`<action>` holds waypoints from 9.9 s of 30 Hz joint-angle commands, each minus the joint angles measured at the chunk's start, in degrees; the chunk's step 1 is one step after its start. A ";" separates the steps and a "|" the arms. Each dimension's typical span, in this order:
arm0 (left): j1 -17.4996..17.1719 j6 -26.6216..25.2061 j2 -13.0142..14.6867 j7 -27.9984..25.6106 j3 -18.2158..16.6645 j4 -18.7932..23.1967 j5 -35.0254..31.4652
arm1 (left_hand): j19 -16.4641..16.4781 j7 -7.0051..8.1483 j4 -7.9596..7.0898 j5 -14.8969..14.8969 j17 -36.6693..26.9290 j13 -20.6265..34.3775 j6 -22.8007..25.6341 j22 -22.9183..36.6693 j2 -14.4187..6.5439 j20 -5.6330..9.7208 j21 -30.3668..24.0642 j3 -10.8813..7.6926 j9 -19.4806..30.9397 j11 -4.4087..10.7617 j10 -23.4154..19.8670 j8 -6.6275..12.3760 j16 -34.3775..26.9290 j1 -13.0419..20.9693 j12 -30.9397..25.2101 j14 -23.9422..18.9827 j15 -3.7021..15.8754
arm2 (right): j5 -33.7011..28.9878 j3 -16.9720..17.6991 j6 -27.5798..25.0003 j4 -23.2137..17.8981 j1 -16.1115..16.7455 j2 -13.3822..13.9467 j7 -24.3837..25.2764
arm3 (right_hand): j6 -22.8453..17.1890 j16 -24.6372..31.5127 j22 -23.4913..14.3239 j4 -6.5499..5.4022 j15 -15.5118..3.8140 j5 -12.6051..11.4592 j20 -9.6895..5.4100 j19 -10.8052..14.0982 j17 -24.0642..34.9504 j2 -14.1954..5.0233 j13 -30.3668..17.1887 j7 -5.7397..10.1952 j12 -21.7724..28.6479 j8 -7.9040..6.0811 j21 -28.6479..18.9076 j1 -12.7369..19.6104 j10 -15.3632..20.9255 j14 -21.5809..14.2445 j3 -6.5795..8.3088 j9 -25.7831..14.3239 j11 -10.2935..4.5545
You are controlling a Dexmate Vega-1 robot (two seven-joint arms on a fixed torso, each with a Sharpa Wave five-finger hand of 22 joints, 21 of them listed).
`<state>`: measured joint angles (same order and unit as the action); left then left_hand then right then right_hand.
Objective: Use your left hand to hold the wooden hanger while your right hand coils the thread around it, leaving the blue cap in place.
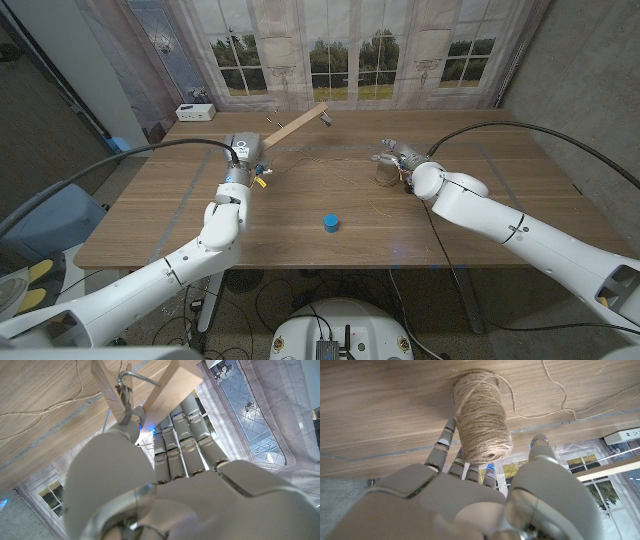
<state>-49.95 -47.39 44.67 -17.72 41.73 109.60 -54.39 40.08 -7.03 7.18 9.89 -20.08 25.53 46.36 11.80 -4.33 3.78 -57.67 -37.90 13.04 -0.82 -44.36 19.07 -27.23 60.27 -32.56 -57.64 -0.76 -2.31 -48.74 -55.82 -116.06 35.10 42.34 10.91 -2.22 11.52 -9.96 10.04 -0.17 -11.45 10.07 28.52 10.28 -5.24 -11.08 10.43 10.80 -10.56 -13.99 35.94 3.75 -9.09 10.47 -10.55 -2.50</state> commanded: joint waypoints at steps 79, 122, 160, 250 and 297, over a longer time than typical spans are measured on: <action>-0.15 8.83 2.89 3.57 -3.03 2.97 -11.34 | -1.45 4.11 -0.49 0.31 -1.91 11.06 4.63 -1.00 -5.84 4.73 -4.37 -0.78 8.64 5.18 -4.89 0.43 1.77 5.52 -0.16 -11.36 13.76 | 13.77 25.19 98.25 27.27 24.48 -16.40 12.72 | -51.26 25.50 -10.06 -1.94 -13.02 1.23 -21.44 21.07 25.86 -4.55 -7.34 -10.99 13.72 -5.81 -28.17 41.69 45.77 -53.76 13.17 -1.68 4.51; 3.69 30.32 7.64 5.25 -4.64 5.03 -26.22 | -2.32 5.50 -0.50 0.39 -2.60 11.51 5.02 -1.21 -5.46 5.52 -5.83 -0.83 9.03 6.14 -5.12 0.34 2.78 4.65 0.66 -11.61 13.87 | 37.16 26.02 99.29 22.88 20.78 -15.62 -18.46 | -51.49 23.80 -10.05 -1.92 -12.99 1.37 -21.39 19.83 26.47 -4.49 -7.91 -11.22 13.88 -4.70 -31.16 42.14 46.03 -54.94 13.22 -1.85 4.65; 0.62 38.91 8.46 -9.17 -6.49 5.53 -21.91 | -2.96 5.73 -0.48 0.49 -3.05 12.05 5.22 -1.44 -5.37 5.69 -6.58 -1.09 9.13 6.19 -5.38 0.22 3.67 3.92 1.30 -11.95 13.87 | 43.83 27.80 87.79 21.44 11.91 -15.58 -22.53 | -52.21 22.40 -9.76 -1.92 -13.00 1.40 -21.45 18.78 27.11 -4.30 -8.40 -11.35 14.02 -3.99 -33.69 42.28 46.41 -55.55 13.17 -2.02 4.69; 0.30 28.50 3.41 -24.13 -8.93 0.83 -21.60 | -3.82 5.98 0.07 0.48 -4.13 13.02 5.61 -1.49 -5.28 5.86 -8.38 -1.76 9.53 6.52 -6.41 -0.04 5.43 2.92 2.66 -13.12 13.87 | 48.49 33.95 88.59 38.33 20.37 -24.28 -10.74 | -53.01 19.81 -8.03 -1.90 -12.95 1.45 -21.27 16.39 28.78 -4.17 -9.09 -11.73 13.72 -2.46 -39.09 42.61 46.72 -56.72 13.32 -2.37 5.12; 2.10 19.82 2.28 -17.11 -6.62 -1.48 -19.80 | -4.16 6.02 0.19 0.45 -4.55 13.58 5.72 -1.55 -5.35 5.71 -9.12 -2.12 9.75 6.42 -6.56 -0.27 6.32 2.52 3.35 -13.41 13.88 | 55.09 33.49 97.81 35.73 29.48 -23.47 -28.87 | -53.51 18.96 -6.80 -1.92 -12.95 1.45 -21.33 15.22 29.73 -4.06 -9.63 -11.60 13.61 -2.07 -41.46 42.59 46.82 -57.27 13.35 -2.55 4.94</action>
<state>-48.89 -27.36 46.74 -37.31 34.05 108.41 -73.45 36.09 -5.93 8.22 10.01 -24.56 33.30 46.60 10.06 -4.50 3.70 -66.36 -38.94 13.09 -0.51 -44.07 18.68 -20.80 60.09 -29.34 -59.49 -1.21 51.20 -14.87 41.64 -77.41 62.84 15.71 -10.03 -52.62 30.38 -16.71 8.66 7.47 -9.74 -1.63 47.71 39.76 4.66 -17.15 1.32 24.22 -12.53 -55.19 64.89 46.51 -47.07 23.17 -12.92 1.33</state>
